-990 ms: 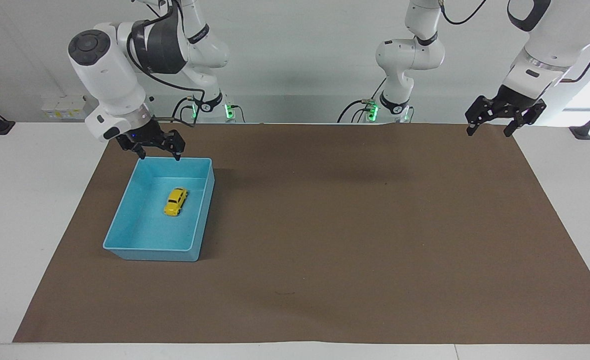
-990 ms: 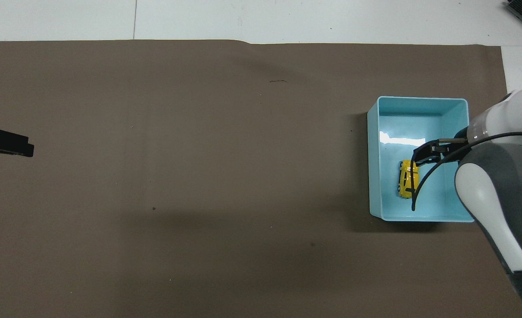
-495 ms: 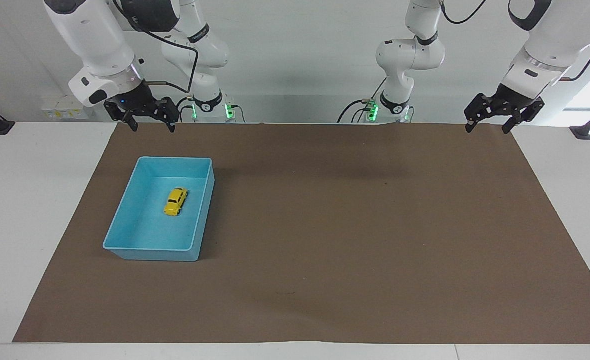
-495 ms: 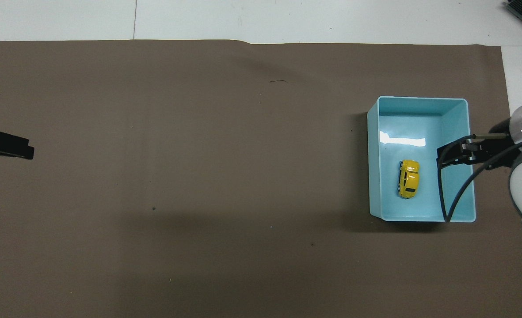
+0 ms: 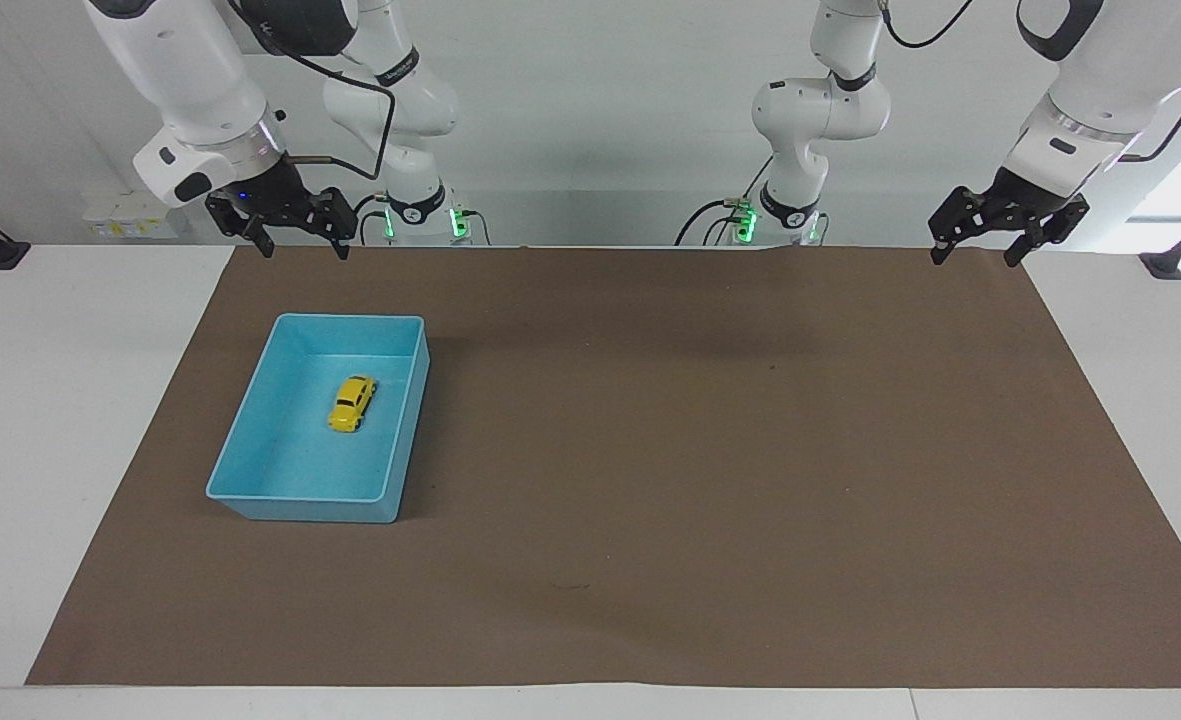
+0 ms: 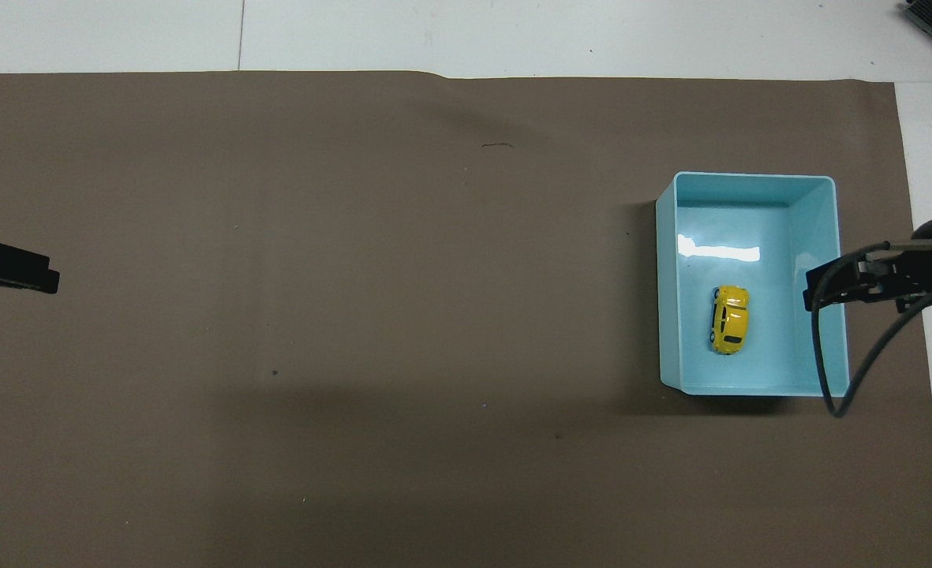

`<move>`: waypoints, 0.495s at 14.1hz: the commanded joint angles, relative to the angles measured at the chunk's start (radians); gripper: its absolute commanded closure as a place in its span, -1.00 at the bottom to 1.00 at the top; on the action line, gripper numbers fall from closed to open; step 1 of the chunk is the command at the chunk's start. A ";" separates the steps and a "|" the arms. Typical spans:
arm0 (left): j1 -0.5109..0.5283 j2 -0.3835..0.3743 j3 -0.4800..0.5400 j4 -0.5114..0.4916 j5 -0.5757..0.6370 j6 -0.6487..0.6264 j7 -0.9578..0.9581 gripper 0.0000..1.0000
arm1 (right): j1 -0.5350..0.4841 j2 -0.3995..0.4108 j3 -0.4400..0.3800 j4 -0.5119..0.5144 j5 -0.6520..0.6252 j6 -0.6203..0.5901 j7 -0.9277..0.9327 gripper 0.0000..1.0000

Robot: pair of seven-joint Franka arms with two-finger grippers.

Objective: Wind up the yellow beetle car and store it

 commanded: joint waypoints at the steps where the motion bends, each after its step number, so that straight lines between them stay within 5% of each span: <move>1: 0.014 -0.015 -0.009 -0.006 0.012 -0.017 0.003 -1.00 | -0.013 -0.010 0.006 -0.020 0.023 0.017 -0.023 -1.00; 7: 0.014 -0.015 -0.010 -0.006 0.012 -0.017 0.003 -1.00 | -0.013 -0.014 0.006 -0.023 0.023 0.027 -0.025 -1.00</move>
